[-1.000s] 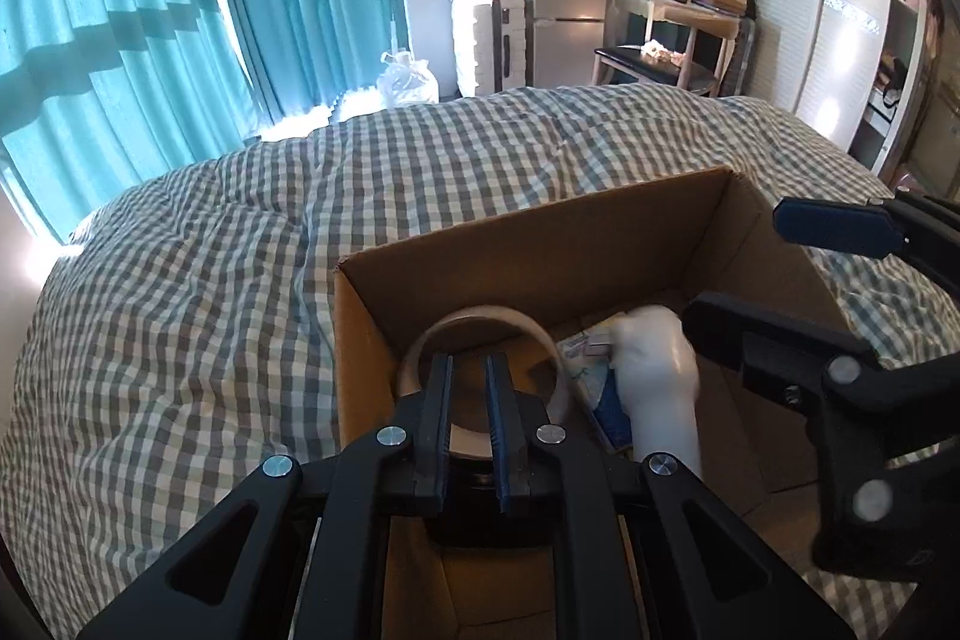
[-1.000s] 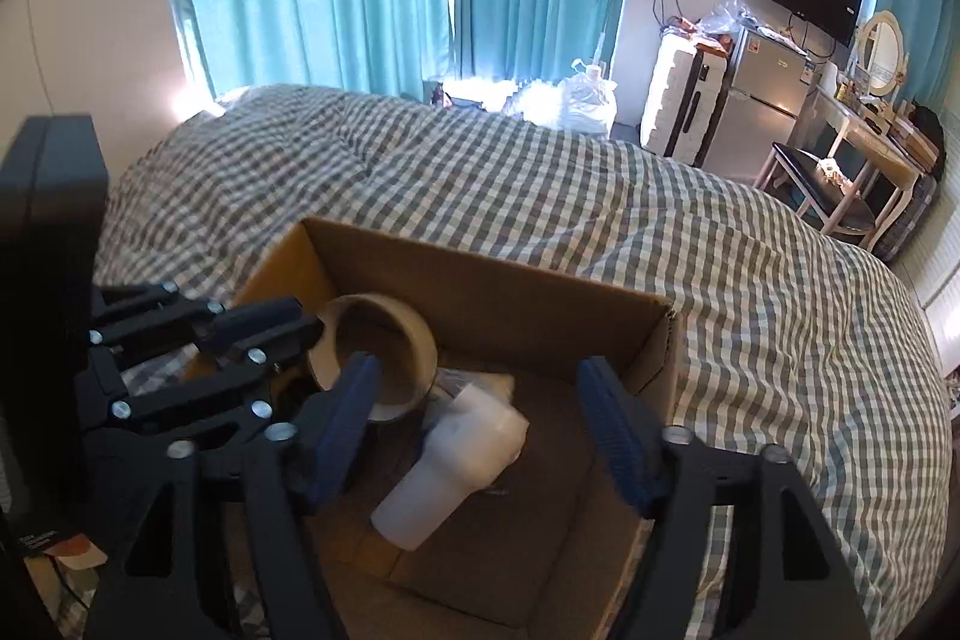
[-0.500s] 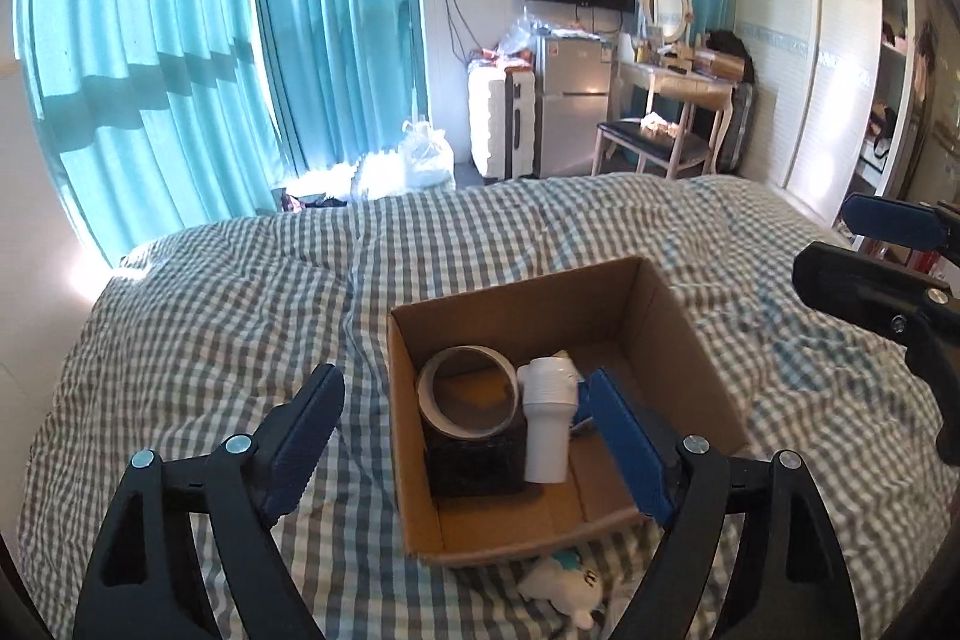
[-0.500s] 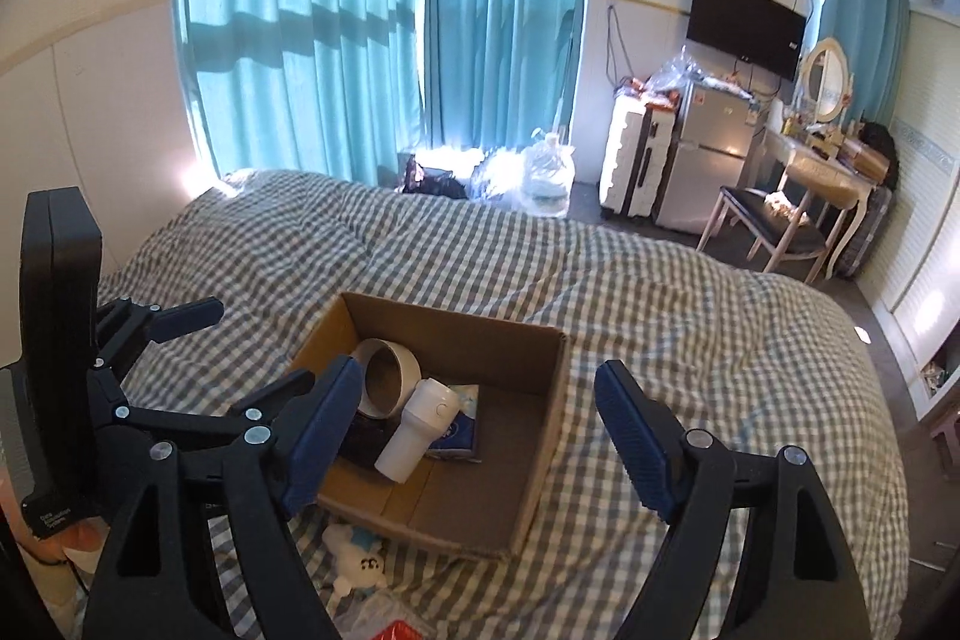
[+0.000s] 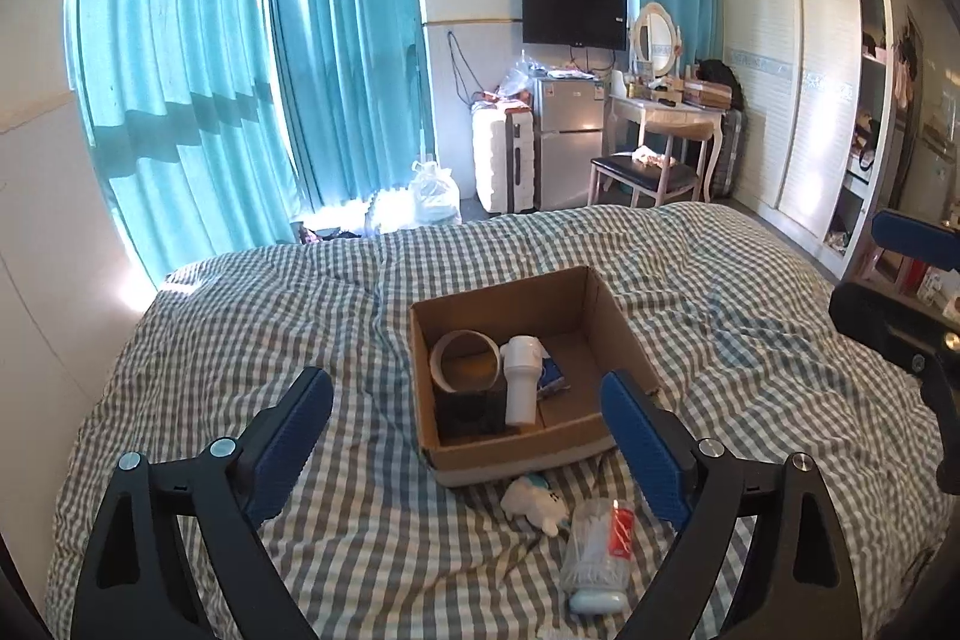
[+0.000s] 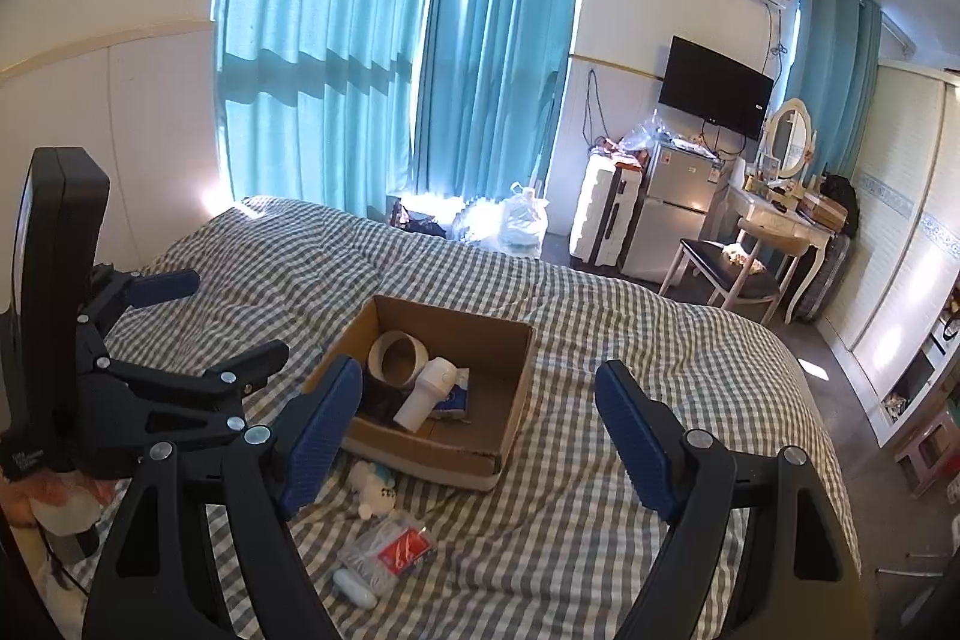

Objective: Organize objects
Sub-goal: 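Withdraw both grippers from the box toward the remaining items, then grasp the toothpaste tube with the right gripper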

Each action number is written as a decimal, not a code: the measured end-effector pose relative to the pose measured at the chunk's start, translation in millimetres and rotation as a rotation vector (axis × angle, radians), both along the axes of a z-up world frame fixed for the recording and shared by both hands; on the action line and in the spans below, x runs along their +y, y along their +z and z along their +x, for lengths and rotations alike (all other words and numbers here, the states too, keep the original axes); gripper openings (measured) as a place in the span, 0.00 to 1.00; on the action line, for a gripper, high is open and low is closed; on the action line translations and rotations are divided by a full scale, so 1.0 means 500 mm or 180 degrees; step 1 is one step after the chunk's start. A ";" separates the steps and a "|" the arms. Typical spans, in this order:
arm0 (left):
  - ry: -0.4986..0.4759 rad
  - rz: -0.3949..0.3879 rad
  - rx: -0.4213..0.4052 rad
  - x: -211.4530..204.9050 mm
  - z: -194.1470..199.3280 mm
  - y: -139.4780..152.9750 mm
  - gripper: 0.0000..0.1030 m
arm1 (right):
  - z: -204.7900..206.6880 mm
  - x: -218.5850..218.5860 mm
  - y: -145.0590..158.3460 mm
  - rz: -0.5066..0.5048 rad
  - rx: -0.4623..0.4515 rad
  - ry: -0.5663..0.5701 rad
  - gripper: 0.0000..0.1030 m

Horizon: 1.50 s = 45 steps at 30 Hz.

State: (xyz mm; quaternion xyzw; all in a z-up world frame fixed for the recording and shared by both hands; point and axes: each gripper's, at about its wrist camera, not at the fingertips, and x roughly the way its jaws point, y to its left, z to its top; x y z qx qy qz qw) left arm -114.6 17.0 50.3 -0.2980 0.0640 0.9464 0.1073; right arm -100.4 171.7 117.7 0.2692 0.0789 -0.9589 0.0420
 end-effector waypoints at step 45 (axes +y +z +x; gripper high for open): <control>0.0547 -0.0376 -0.0674 -0.097 0.132 -0.357 0.96 | 0.083 -0.140 -0.570 0.0014 -0.1730 0.0668 0.29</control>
